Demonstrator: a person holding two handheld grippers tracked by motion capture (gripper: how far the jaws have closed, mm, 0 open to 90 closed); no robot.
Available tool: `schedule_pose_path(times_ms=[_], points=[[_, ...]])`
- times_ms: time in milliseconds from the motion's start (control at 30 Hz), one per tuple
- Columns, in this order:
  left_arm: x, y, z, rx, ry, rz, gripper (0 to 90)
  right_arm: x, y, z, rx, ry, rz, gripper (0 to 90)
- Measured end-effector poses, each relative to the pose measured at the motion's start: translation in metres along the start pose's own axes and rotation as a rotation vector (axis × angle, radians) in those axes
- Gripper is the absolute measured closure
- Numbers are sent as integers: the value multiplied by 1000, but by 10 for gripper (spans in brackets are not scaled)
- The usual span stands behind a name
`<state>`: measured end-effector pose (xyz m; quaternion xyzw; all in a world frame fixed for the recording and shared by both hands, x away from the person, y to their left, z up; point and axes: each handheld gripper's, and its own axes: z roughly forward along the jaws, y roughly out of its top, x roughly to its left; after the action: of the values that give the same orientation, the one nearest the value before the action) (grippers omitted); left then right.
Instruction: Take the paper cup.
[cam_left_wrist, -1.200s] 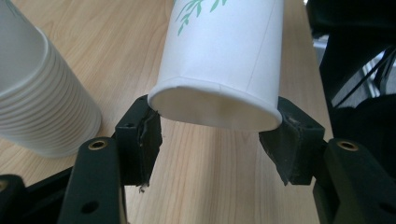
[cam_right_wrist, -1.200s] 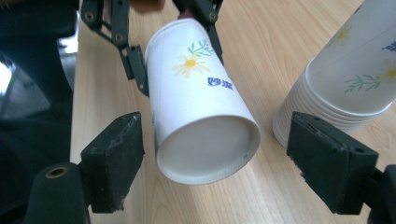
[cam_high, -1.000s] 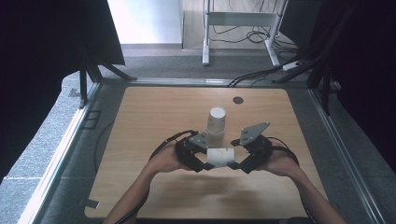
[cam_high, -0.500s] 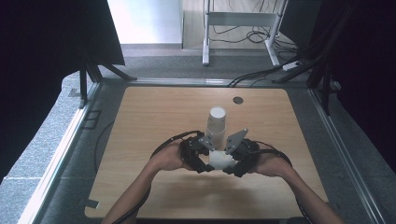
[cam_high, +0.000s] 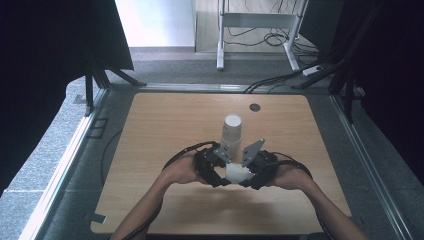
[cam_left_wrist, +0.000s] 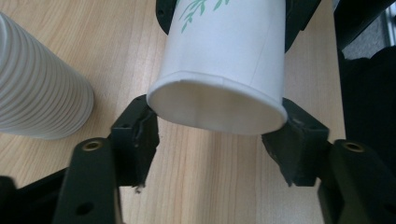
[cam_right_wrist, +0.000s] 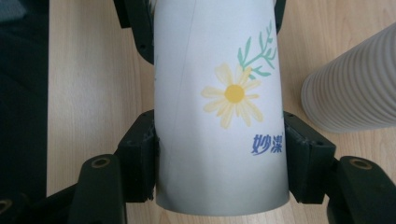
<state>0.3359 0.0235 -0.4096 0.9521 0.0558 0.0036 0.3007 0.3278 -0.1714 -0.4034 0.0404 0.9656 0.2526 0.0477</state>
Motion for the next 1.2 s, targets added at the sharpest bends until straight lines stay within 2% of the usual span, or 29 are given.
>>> schedule_pose_path(times_ms=[167,267,533,667,833,967,1200], points=[[2,-3,-8,-85,0,-49,211,-2,-6,-8,-81,-3,41,374],[3,-5,-13,-132,-3,-75,164,-2,-9,-12,-115,-10,57,373],[7,-11,-26,-275,-14,-148,107,-2,-19,-21,-246,-30,103,372],[8,-16,-30,-354,-48,-171,82,-2,-25,-23,-317,-43,119,372],[8,-18,-30,-397,-62,-180,86,0,-31,-23,-378,-51,134,372],[10,-20,-27,-432,-92,-189,113,1,-36,-21,-420,-49,134,372],[14,-20,-20,-465,-132,-204,142,2,-37,-17,-446,-38,128,371]])
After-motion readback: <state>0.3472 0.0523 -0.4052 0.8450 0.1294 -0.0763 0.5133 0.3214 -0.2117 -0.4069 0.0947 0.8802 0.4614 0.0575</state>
